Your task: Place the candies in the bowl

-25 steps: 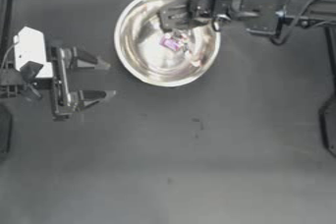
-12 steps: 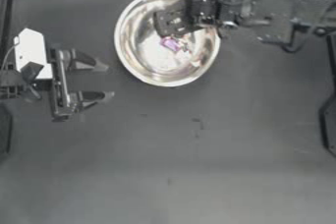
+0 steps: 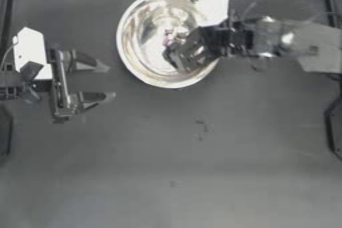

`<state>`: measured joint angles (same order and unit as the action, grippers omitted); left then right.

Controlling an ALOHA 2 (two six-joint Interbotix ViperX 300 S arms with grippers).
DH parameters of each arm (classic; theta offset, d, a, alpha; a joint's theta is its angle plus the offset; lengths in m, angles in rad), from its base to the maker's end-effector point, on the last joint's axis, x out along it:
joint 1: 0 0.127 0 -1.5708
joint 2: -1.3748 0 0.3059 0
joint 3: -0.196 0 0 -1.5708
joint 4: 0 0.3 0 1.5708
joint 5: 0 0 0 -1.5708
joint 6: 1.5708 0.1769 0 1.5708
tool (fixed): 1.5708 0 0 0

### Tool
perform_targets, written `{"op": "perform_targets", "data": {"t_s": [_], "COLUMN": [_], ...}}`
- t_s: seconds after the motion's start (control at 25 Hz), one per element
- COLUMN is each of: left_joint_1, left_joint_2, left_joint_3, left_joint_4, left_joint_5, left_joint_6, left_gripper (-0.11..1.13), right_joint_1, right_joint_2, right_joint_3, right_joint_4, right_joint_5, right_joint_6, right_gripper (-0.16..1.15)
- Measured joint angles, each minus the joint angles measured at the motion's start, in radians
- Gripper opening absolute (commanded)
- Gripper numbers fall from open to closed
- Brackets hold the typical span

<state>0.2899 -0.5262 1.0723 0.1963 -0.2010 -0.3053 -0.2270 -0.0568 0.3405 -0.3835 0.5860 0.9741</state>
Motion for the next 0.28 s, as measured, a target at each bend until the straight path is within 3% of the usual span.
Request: {"op": "perform_targets", "data": {"t_s": [0.28], "left_joint_1": [-0.040], "left_joint_2": [-0.066], "left_joint_3": [-0.038], "left_joint_4": [0.002], "left_joint_5": [0.118], "left_joint_6": [0.003], "left_gripper": [0.97], "right_joint_1": [0.034], "right_joint_2": [-0.144], "right_joint_3": [0.184], "right_joint_4": [-0.002], "right_joint_5": [-0.158], "right_joint_6": [-0.006], "right_gripper": [0.96]}}
